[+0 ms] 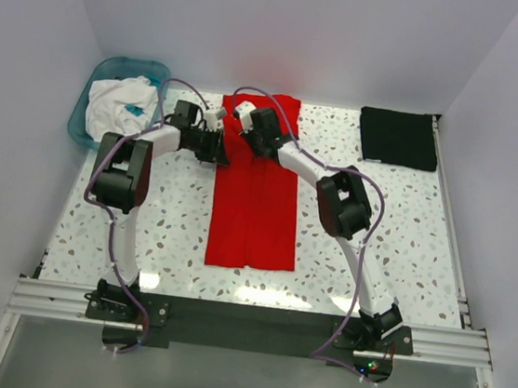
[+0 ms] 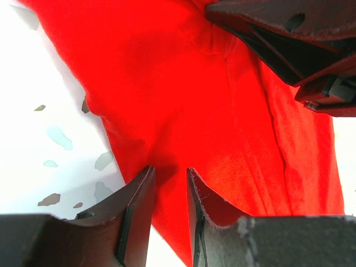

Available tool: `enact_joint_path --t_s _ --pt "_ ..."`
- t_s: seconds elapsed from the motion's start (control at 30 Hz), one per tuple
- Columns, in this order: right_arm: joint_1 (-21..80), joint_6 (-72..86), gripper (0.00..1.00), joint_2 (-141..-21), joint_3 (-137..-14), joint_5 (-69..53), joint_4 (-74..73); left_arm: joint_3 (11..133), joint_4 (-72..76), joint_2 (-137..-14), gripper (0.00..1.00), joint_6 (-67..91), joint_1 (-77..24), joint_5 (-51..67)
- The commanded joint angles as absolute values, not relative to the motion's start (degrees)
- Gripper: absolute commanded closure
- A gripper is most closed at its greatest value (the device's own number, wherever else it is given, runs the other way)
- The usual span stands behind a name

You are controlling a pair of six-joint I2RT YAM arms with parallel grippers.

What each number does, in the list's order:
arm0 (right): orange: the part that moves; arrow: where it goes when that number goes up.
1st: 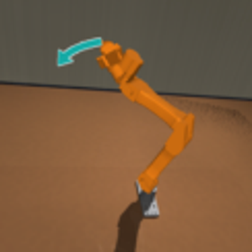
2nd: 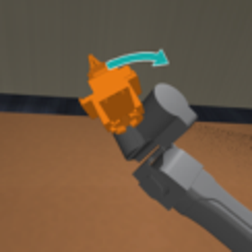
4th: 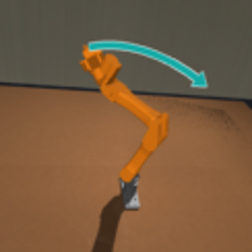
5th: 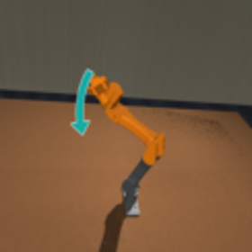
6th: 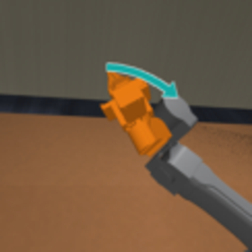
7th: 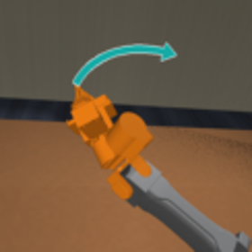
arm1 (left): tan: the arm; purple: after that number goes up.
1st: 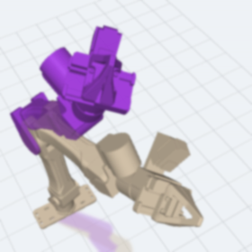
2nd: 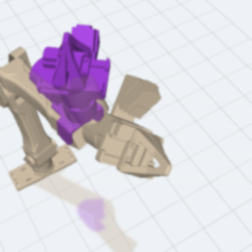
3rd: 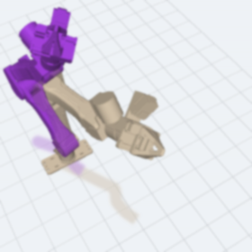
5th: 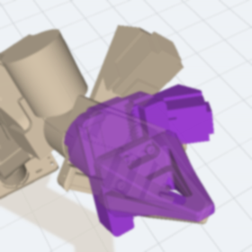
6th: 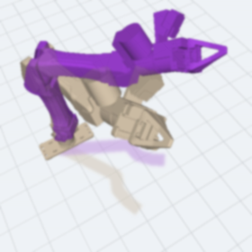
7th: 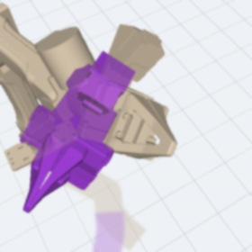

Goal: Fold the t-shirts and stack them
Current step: Fold the tshirt

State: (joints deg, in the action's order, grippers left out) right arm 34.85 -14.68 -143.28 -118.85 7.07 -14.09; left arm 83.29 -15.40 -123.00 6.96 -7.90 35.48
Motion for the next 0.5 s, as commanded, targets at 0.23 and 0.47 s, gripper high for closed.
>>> enact_joint_path --t_s 0.23,0.47 --pt "34.36 -15.3 0.61 -135.01 -116.81 5.54 -15.99 83.06 -15.13 -122.79 0.62 9.14 -6.68 36.81" --pt "31.12 -13.01 0.39 -123.76 -114.08 0.09 -20.99 77.36 -5.9 -110.58 0.45 8.35 -5.81 46.4"
